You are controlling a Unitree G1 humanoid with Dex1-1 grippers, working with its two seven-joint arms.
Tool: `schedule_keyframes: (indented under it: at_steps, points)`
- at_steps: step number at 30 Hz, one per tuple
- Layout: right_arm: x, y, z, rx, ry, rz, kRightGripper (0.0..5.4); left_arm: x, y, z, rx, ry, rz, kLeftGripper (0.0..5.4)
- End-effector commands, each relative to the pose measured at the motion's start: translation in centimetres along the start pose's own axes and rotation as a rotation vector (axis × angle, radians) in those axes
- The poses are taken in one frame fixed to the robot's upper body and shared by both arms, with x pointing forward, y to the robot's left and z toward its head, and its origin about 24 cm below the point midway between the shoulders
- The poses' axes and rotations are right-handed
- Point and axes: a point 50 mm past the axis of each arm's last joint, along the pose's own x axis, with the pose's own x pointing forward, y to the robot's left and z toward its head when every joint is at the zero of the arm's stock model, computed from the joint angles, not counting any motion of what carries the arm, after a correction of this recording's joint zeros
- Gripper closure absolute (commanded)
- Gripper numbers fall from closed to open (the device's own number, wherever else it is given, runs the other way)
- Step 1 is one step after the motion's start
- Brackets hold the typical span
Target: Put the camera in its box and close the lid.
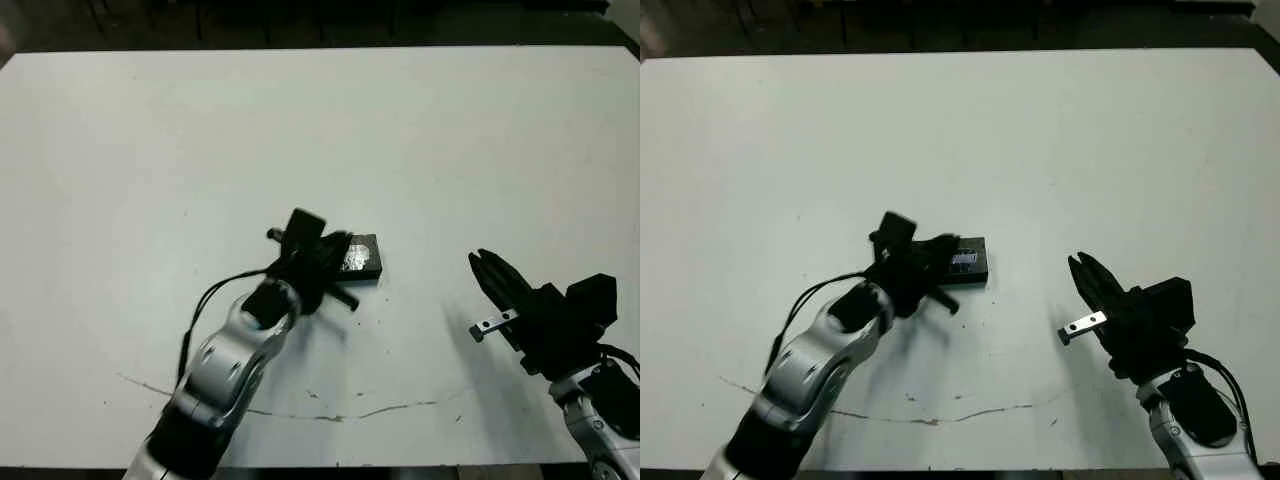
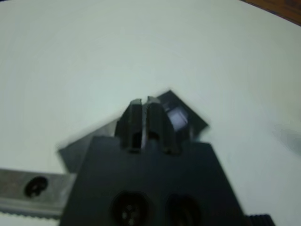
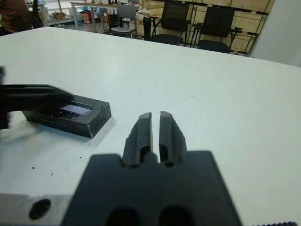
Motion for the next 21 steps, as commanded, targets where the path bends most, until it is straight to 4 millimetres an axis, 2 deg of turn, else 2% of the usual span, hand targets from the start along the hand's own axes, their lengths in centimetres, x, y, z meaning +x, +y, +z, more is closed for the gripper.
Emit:
schedule_keyframes:
  at_steps: [1,5,8,11,14,21]
  points:
    - [-0.3,-0.2,-1.2,0.020,0.045,-0.011,5.40,-2.3,2.3,0.5,0.000,-0.078,0.090,5.38]
    - [-0.2,-0.2,-1.1,-0.010,0.053,-0.020,5.40,-4.5,6.1,4.9,0.038,-0.322,0.228,5.38]
    - [-0.1,-0.3,-1.2,-0.011,0.050,-0.021,5.40,-5.6,8.4,6.7,0.064,-0.429,0.336,5.38]
    - [0.1,-0.3,-1.2,-0.016,0.045,-0.028,5.40,-7.1,10.1,7.7,0.171,-0.506,0.457,5.38]
    - [0.4,-0.3,-1.3,-0.007,0.018,-0.046,5.40,-8.0,10.8,7.4,0.250,-0.539,0.512,5.38]
    - [2.2,-0.2,-1.5,0.017,-0.117,-0.127,5.40,-8.6,10.4,3.7,0.298,-0.530,0.524,5.38]
